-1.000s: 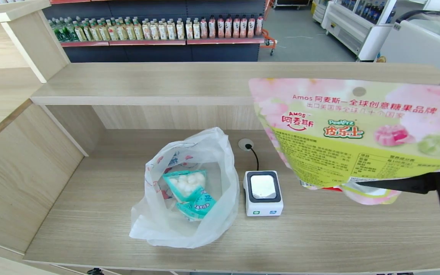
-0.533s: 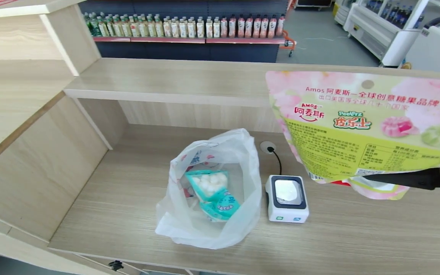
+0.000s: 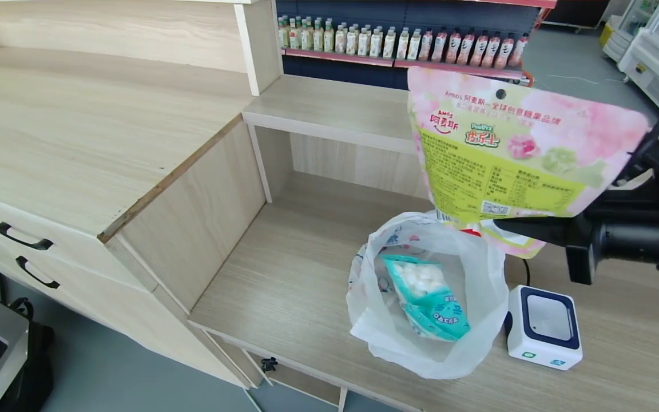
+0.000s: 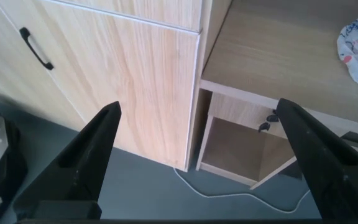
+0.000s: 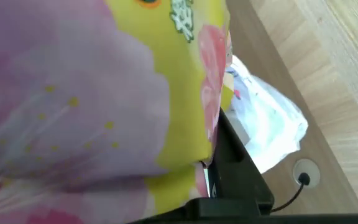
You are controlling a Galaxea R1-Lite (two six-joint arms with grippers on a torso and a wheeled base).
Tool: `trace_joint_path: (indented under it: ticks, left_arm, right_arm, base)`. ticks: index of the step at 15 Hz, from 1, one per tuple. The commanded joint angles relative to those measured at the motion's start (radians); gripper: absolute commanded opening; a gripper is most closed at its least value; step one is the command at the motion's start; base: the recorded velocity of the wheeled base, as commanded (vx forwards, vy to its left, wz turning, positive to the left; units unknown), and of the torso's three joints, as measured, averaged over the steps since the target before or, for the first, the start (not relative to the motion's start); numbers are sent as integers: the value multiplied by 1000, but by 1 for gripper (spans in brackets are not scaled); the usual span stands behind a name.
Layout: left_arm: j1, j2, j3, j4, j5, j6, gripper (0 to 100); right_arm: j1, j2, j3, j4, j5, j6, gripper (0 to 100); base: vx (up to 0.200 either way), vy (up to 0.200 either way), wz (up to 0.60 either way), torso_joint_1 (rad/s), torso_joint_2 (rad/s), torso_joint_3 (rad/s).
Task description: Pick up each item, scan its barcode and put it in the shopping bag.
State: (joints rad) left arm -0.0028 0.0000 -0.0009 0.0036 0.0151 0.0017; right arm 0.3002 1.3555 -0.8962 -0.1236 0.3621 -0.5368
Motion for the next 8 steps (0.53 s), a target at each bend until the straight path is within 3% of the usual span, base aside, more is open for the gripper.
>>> trace_joint_path:
  ticks: [1, 5, 8]
  left_arm:
    - [0, 0, -1, -1, 0, 0, 100]
    - [0, 0, 1, -1, 0, 0, 100]
    - [0, 0, -1, -1, 0, 0, 100]
  right_arm:
    - [-89, 106, 143, -160, 0, -22, 0]
    - [-162, 183, 250, -346, 31, -301, 0]
    - [-162, 220, 275, -412, 47, -327, 0]
  base:
    - [0, 0, 0, 0, 0, 0]
    - [0, 0, 0, 0, 0, 0]
    - [0, 0, 0, 0, 0, 0]
